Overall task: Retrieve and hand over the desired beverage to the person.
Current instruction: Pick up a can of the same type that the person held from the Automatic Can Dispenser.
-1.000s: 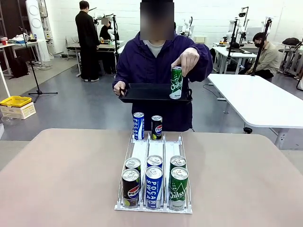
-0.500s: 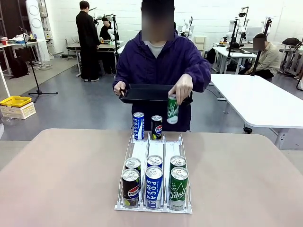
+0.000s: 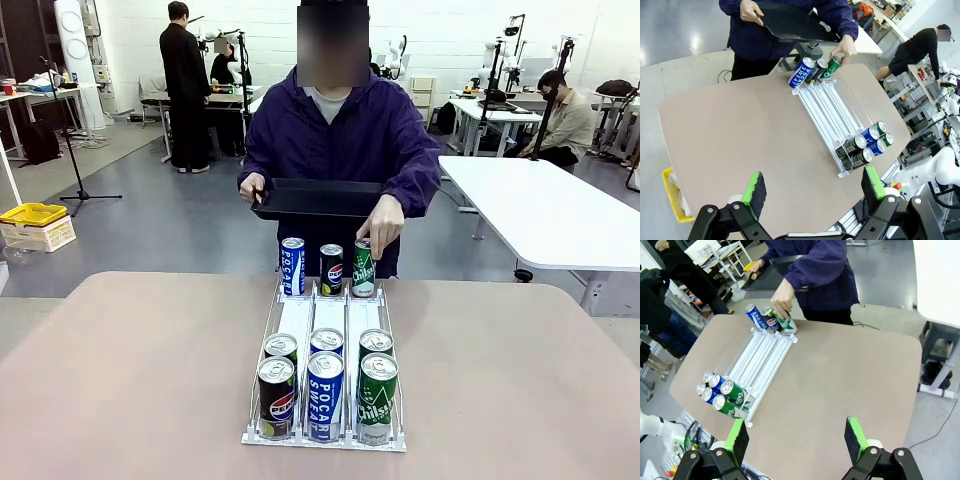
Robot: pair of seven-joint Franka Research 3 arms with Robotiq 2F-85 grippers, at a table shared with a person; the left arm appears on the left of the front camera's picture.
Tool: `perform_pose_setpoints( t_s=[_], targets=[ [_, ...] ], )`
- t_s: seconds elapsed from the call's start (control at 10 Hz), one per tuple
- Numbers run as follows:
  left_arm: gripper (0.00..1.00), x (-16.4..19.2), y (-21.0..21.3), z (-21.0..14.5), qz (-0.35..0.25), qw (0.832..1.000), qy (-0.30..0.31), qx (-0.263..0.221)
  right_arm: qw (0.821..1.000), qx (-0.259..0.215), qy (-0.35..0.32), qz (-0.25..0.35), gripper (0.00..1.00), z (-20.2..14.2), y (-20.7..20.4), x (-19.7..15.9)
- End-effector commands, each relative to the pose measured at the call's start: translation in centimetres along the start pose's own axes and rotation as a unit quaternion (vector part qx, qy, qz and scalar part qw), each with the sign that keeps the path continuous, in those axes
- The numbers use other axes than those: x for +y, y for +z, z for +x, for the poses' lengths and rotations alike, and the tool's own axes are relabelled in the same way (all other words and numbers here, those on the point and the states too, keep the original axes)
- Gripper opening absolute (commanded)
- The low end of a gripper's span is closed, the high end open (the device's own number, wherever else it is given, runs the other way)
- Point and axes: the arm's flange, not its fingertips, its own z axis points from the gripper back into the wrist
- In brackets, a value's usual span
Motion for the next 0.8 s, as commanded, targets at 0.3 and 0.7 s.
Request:
perform_pose_setpoints(
  t_s=[0.3,0.7],
  targets=[
    [1.0,0.12,0.07,0.07,-0.008,1.0,-0.01,-0.006,1.0,-0.002,0.005,0.01,1.0,0.07,-0.15,-0.19],
    [1.0,0.12,0.07,0.07,-0.008,1.0,-0.01,-0.006,1.0,-0.002,0.005,0.01,1.0,0.07,-0.15,-0.19]
  ],
)
